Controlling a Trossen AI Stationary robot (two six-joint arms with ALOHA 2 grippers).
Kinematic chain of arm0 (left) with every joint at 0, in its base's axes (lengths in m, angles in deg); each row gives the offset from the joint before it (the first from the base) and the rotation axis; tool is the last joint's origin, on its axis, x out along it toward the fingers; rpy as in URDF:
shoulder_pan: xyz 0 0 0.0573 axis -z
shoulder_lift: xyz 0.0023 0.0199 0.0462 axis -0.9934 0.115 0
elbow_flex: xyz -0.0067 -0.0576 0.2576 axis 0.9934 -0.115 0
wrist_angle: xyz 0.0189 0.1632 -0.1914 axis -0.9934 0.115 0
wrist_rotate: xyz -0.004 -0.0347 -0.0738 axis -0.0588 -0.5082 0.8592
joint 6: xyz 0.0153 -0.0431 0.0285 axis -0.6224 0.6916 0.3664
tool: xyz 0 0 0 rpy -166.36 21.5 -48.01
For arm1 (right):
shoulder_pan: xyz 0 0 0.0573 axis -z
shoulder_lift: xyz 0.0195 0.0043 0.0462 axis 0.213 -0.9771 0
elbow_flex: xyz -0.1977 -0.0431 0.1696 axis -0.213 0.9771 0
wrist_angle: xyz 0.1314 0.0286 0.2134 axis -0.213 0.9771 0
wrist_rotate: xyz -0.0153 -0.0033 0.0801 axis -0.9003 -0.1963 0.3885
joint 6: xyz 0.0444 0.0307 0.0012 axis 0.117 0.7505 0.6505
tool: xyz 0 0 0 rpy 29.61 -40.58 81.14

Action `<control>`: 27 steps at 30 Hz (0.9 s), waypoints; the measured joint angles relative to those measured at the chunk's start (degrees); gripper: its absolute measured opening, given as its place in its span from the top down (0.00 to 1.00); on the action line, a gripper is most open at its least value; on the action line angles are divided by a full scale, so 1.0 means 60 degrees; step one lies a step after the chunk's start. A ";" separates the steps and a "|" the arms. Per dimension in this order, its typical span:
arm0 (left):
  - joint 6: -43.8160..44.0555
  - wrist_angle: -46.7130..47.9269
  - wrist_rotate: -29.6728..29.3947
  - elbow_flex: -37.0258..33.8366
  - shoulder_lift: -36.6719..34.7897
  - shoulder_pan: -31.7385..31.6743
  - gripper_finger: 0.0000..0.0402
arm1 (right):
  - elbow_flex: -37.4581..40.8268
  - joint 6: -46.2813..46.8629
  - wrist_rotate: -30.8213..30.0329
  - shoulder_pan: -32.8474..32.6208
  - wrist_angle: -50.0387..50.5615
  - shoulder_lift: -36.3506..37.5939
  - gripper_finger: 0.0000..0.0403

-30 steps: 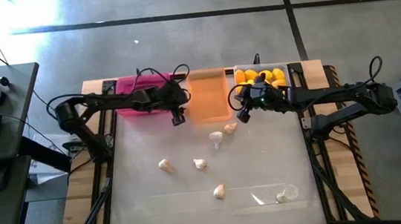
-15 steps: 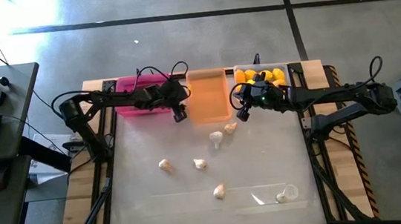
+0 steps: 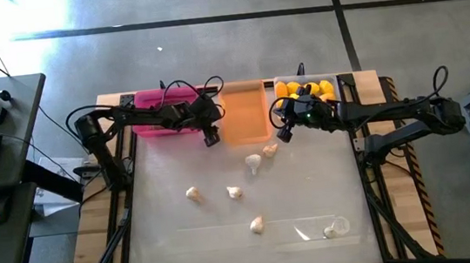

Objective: Sort produce into baskets
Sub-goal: Put the white garlic into the orange bin

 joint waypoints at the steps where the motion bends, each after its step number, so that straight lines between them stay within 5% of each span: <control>1: 0.0003 0.0004 0.0002 0.0000 0.0000 0.0026 0.56 | 0.0000 0.0003 0.0000 0.0000 0.0000 0.0000 1.00; 16: -0.0510 0.0995 0.0029 -0.0009 -0.0358 0.0549 0.77 | 0.0000 -0.0001 0.0000 0.0000 -0.0007 0.0000 1.00; 27: -0.0066 0.1884 0.0045 -0.0011 -0.1550 0.1275 0.80 | -0.0004 -0.0004 0.0004 0.0000 -0.0014 0.0000 1.00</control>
